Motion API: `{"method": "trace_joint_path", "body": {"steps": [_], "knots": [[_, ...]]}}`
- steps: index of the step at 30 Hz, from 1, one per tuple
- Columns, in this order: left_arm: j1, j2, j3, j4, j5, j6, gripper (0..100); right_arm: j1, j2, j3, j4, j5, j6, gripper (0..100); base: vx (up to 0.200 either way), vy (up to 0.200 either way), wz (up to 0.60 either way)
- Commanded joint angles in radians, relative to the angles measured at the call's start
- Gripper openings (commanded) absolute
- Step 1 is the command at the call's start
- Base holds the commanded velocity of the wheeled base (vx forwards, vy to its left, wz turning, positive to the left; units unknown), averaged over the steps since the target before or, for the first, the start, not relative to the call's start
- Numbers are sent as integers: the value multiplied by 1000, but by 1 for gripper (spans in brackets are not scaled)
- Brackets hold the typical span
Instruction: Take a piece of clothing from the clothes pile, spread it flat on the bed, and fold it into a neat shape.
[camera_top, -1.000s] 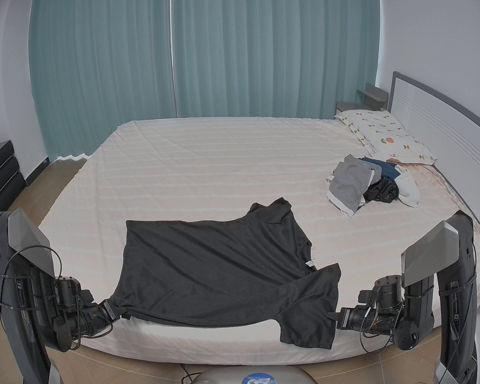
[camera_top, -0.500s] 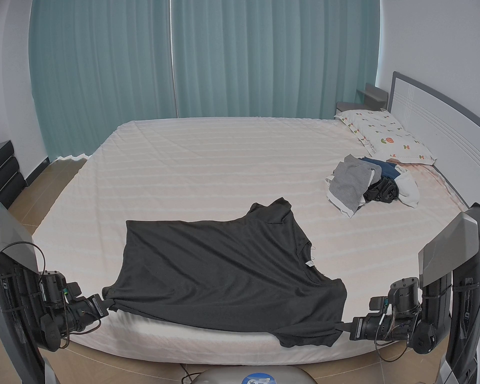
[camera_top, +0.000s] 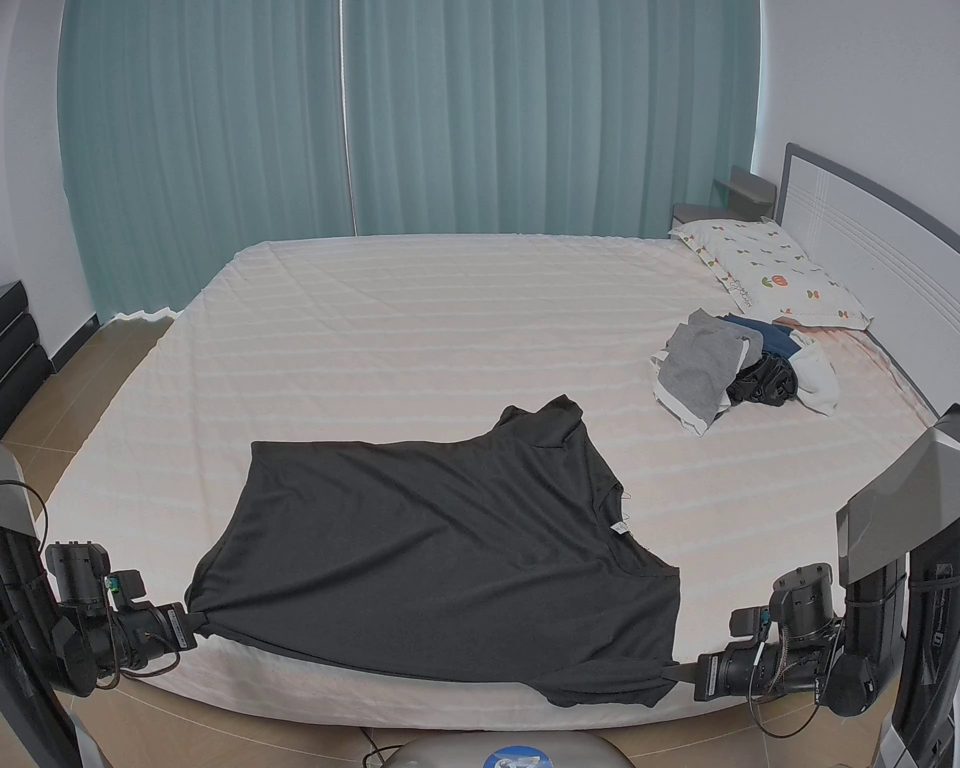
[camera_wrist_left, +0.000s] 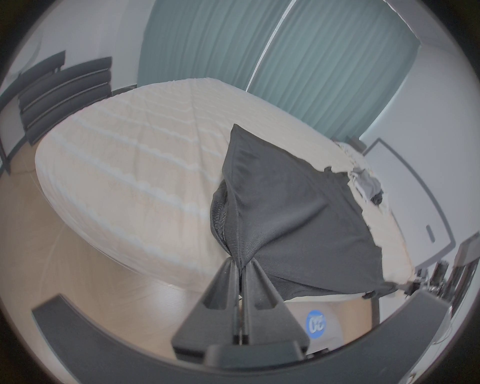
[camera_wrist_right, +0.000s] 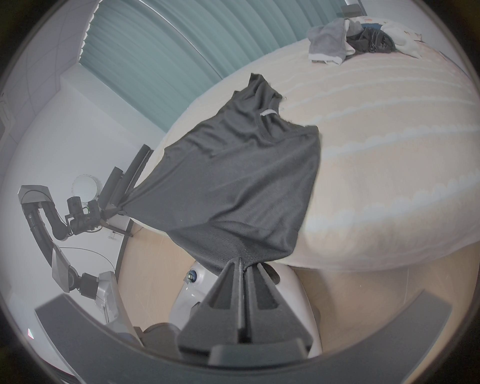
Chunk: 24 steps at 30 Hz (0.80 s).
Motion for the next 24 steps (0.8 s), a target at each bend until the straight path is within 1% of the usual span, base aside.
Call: {"method": "trace_joint_path", "body": {"steps": [1,2,3,4,6,9,13,17,22,24], "knots": [[3,-75,10,42,84,65,0,28,-68,18,81,3,-4,0,0,0,0],[3,-75,10,42,93,68,0,33,-71,18,88,3,-4,0,0,0,0],[3,-76,10,48,130,82,0,57,-83,18,111,3,-4,0,0,0,0],[3,-76,10,48,130,82,0,57,-83,18,111,3,-4,0,0,0,0],[3,-76,10,79,150,115,0,86,-84,18,130,2,-3,0,0,0,0],[3,-79,10,111,168,147,0,97,-88,18,153,-1,-4,0,0,0,0],[6,-87,10,178,223,210,0,119,-117,18,227,-1,-33,0,0,0,0],[20,-112,10,244,230,262,0,131,-135,18,272,-1,-55,0,0,0,0],[36,-118,11,272,230,305,0,137,-141,18,296,-4,-69,0,0,0,0],[39,-116,11,300,217,322,0,137,-149,18,290,-4,-69,0,0,0,0]]}}
